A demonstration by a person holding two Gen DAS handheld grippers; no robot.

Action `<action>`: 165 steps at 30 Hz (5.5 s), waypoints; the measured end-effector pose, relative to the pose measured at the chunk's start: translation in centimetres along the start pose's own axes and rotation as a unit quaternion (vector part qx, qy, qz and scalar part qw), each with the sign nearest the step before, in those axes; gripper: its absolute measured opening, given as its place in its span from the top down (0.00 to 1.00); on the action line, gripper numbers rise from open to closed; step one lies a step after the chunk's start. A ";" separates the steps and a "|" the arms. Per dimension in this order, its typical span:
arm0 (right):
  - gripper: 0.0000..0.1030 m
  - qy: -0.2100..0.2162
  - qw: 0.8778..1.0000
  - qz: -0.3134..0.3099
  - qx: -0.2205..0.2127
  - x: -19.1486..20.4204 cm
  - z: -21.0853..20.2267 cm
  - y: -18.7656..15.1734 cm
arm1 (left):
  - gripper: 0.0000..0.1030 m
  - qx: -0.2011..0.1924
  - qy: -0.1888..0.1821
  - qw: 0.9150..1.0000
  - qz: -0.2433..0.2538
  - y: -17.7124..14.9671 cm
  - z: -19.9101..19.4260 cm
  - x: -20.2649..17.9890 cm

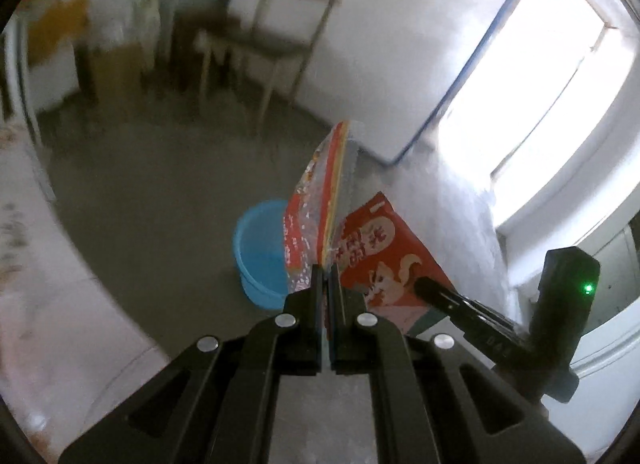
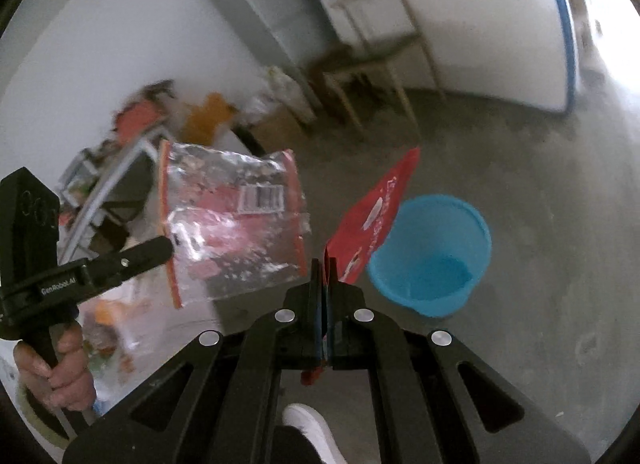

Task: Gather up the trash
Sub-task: 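Carry both held bags from the table over the blue wastebasket, then open the right tool over the basket while the left tool opens too, then move both open tools back to the table, then grasp the blue wrapper with the left tool while the right tool grasps the clear cake bag, then carry the blue wrapper and clear cake bag over the blue wastebasket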

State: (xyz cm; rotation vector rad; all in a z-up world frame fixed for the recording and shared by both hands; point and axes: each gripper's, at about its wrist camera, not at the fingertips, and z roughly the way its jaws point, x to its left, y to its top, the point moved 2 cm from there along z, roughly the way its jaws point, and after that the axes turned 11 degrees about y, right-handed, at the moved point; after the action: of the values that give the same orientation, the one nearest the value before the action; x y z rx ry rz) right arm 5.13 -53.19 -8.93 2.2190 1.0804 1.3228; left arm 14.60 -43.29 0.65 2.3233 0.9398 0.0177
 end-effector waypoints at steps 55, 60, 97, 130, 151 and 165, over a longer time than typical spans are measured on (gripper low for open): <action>0.07 0.107 0.960 -0.254 0.042 20.3 2.7 -3.7 | 0.32 -0.157 0.175 0.960 -0.150 -24.2 -25.2 18.1; 0.07 0.215 0.934 -0.251 0.133 27.3 5.9 -7.4 | 0.31 -0.185 0.263 0.915 -0.245 -29.9 -28.4 23.3; 0.19 0.057 0.941 -0.245 0.226 29.3 18.8 -8.8 | 0.90 -0.098 0.304 0.905 -0.280 -34.3 -22.3 29.9; 0.74 0.063 0.959 -0.140 0.238 24.3 16.7 -8.4 | 0.91 -0.133 0.316 0.900 -0.271 -35.5 -24.6 28.8; 0.75 0.096 0.975 -0.100 0.172 21.6 11.1 -5.4 | 0.91 -0.230 0.273 0.918 -0.173 -29.9 -28.1 22.0; 0.75 0.035 0.995 0.037 0.089 8.6 6.0 -0.5 | 0.91 -0.195 0.131 0.970 -0.058 -15.5 -19.9 14.5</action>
State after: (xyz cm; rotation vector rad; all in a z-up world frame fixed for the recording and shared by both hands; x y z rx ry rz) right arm 12.41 -45.83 -7.14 2.3775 1.1950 1.3935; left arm 11.13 -14.74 5.06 1.9268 1.0906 0.4330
